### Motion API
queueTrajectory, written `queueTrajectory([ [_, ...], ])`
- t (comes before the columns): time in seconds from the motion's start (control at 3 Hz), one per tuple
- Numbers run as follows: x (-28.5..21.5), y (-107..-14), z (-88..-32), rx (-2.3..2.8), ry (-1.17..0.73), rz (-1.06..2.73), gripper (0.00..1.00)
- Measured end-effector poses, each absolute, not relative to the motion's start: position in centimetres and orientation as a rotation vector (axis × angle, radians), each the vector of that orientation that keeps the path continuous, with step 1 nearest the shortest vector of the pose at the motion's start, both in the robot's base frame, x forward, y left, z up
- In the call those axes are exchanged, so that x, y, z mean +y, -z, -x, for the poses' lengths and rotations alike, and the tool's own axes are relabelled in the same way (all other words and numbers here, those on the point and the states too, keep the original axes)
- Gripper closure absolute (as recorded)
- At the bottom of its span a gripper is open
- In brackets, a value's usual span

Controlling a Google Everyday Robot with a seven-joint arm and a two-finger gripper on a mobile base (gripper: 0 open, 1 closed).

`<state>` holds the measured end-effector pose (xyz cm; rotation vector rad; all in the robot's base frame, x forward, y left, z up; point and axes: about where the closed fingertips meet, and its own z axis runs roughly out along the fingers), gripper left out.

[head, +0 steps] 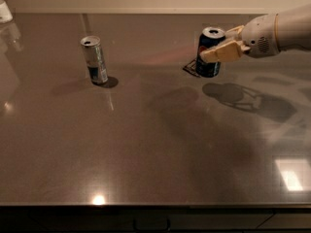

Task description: Move pepsi can near rxbar chocolate

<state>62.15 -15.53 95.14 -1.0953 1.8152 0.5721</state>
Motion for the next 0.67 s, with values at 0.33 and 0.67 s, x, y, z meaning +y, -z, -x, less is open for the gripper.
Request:
queueTrajectory([
  [0.33,-17.2,-95.2,-64.6,1.815,-0.571,1.031,1.00],
  [0.67,-18.5,-94.9,-66.3,1.822,-0.565,0.984,1.00],
])
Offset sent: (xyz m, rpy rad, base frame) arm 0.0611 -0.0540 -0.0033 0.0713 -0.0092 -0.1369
